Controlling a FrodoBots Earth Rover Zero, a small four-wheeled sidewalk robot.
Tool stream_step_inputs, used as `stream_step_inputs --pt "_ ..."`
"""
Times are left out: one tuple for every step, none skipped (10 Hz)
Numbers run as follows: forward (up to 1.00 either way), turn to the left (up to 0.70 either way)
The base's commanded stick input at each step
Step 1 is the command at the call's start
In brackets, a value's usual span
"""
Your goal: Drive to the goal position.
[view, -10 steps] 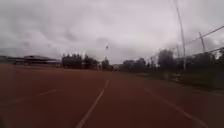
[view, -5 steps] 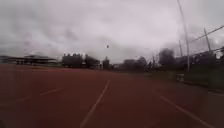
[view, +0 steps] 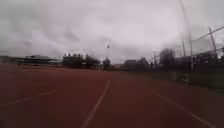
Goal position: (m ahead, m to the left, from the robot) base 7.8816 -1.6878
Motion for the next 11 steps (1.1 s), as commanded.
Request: stream_step_inputs --pt "0.70 0.00" --pt "0.70 0.00" --pt "0.70 0.00" --pt "0.70 0.00" --pt "0.70 0.00" --pt "0.70 0.00" --pt "0.70 0.00" --pt "0.70 0.00" --pt "0.70 0.00" --pt "0.70 0.00" --pt "0.70 0.00"
